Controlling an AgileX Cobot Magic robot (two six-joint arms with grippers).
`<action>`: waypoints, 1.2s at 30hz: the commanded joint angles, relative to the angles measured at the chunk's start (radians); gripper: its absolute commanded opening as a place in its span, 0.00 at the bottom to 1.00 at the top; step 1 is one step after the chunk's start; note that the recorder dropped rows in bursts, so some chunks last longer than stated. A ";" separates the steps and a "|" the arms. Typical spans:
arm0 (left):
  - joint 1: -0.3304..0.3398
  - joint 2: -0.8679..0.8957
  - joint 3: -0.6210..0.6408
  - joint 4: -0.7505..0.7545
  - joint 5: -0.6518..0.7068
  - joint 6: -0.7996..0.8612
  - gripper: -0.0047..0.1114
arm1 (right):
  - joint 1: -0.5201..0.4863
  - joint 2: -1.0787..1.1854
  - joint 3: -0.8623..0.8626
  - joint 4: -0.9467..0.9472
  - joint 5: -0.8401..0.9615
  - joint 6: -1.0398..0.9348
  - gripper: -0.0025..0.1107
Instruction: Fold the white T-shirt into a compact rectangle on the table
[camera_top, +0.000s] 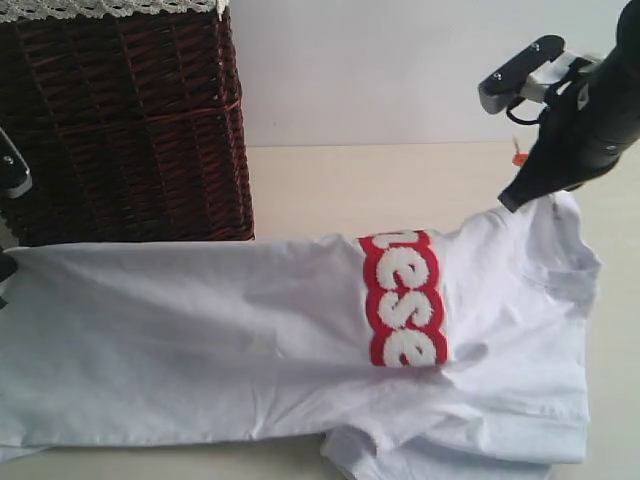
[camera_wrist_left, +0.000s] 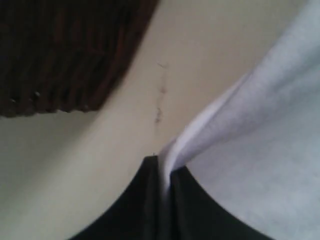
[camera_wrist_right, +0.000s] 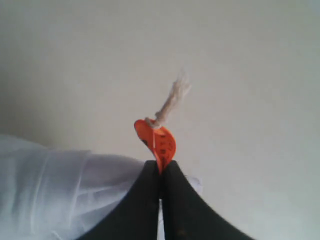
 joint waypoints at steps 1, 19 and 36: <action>0.022 0.095 -0.002 0.026 -0.150 0.014 0.04 | -0.002 0.071 -0.009 -0.014 -0.256 0.031 0.06; 0.030 -0.051 -0.002 -0.013 -0.244 -0.396 0.48 | -0.002 -0.011 -0.111 -0.024 -0.071 0.168 0.27; -0.188 -0.021 0.106 -0.552 0.135 -0.027 0.04 | -0.002 -0.080 0.046 0.210 0.027 0.028 0.02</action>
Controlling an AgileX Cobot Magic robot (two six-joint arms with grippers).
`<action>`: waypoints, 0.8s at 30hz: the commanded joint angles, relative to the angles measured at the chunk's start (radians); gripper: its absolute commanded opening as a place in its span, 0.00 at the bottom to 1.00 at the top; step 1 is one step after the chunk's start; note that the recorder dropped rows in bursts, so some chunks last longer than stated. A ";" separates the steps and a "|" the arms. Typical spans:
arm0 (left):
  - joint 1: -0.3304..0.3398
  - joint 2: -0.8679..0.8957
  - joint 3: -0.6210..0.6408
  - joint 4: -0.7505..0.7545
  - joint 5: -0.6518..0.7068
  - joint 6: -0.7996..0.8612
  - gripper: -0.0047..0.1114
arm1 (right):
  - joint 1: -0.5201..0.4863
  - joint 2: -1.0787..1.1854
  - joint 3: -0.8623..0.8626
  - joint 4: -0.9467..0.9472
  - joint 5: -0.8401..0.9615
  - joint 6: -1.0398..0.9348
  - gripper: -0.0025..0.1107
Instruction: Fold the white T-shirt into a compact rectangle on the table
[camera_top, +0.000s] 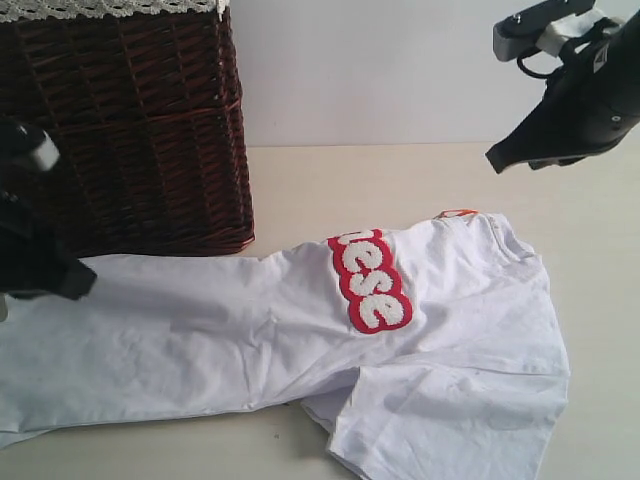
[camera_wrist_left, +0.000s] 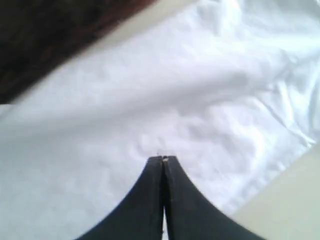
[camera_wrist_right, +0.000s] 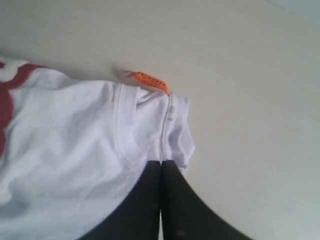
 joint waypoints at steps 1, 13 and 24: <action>-0.101 0.095 0.017 -0.033 0.045 0.035 0.04 | -0.002 0.034 0.044 0.074 -0.006 -0.063 0.02; -0.164 0.403 0.010 0.028 -0.110 -0.064 0.04 | -0.002 0.153 0.046 0.110 -0.072 -0.098 0.02; -0.164 0.402 -0.017 0.454 0.205 -0.459 0.04 | -0.002 0.159 0.046 0.110 -0.049 -0.118 0.02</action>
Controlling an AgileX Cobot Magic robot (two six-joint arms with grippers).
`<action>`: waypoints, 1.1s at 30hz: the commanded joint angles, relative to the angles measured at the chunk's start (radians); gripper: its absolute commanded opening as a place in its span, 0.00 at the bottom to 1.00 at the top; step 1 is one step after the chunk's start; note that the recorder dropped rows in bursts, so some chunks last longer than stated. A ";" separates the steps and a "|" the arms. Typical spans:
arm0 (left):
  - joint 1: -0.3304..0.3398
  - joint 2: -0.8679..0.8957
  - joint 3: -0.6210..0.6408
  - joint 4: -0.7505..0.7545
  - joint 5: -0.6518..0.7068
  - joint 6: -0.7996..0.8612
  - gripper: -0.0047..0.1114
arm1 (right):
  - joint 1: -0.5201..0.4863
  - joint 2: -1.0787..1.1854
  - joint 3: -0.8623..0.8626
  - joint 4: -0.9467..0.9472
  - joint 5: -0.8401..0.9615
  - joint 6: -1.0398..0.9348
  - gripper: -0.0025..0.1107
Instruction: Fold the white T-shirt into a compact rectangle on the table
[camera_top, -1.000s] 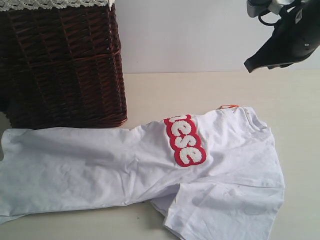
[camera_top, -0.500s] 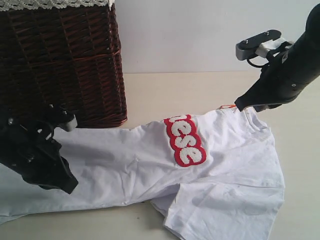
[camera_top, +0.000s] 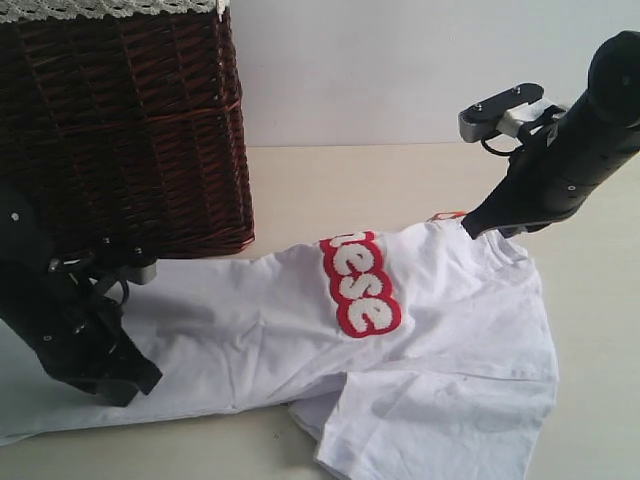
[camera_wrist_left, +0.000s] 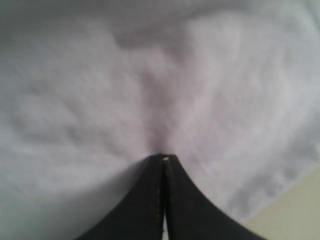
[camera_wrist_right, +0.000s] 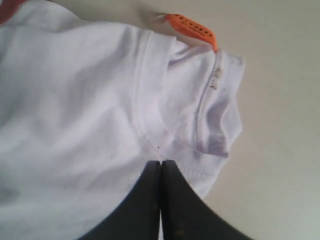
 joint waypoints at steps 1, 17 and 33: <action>0.002 0.009 0.024 0.202 0.205 -0.103 0.04 | -0.002 -0.002 0.003 0.005 0.005 -0.009 0.02; -0.087 -0.255 0.024 -0.657 0.075 0.617 0.04 | -0.002 -0.002 0.003 0.012 -0.032 -0.016 0.02; -0.562 0.025 -0.080 -0.717 -0.184 0.750 0.35 | -0.002 -0.002 0.003 0.021 -0.037 -0.033 0.09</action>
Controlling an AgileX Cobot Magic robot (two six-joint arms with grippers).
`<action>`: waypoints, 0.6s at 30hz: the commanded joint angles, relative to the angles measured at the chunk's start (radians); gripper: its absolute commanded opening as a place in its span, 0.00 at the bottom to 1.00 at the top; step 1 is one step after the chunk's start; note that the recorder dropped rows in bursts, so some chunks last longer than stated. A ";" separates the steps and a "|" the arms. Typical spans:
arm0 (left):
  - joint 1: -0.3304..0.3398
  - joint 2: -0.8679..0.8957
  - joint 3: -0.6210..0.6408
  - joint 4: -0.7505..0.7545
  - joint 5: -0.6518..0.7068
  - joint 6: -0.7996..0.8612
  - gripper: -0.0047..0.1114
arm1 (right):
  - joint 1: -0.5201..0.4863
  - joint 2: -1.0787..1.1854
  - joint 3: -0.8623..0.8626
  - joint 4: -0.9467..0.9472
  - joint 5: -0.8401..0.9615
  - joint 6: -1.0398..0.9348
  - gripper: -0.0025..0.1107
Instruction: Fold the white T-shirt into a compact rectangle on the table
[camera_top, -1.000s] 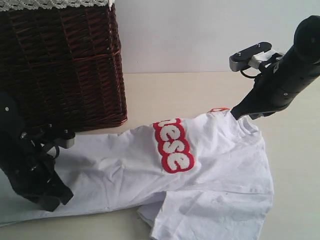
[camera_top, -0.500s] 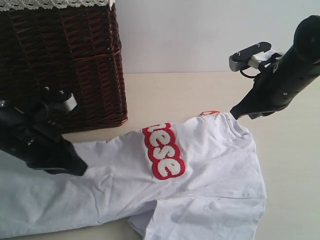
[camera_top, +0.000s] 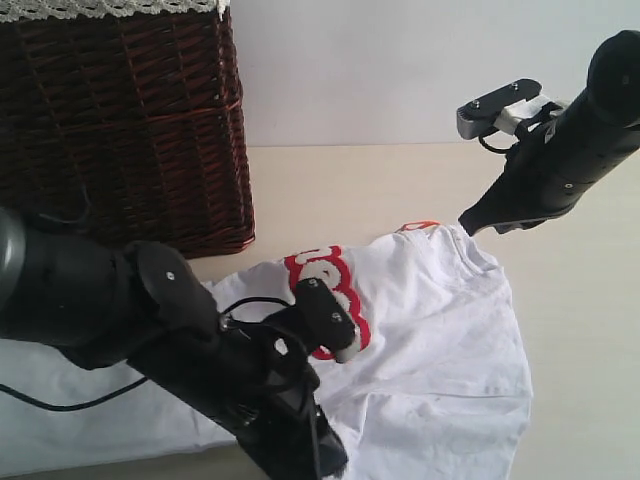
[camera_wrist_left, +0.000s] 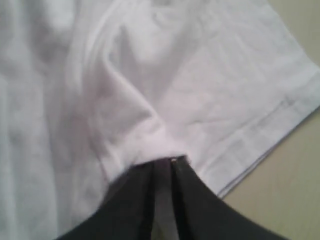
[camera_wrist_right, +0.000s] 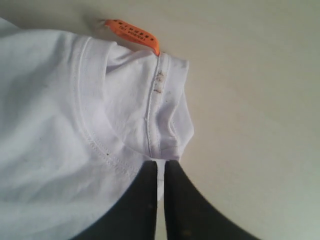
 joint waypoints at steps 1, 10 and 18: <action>-0.061 0.022 -0.053 -0.012 -0.021 0.009 0.41 | -0.002 -0.002 0.003 0.005 -0.010 -0.009 0.09; -0.233 -0.050 -0.106 0.253 -0.076 0.058 0.49 | -0.002 -0.002 0.003 0.005 -0.012 -0.010 0.09; -0.279 -0.089 -0.106 0.383 -0.164 -0.061 0.49 | -0.002 -0.002 0.003 0.005 -0.003 -0.010 0.09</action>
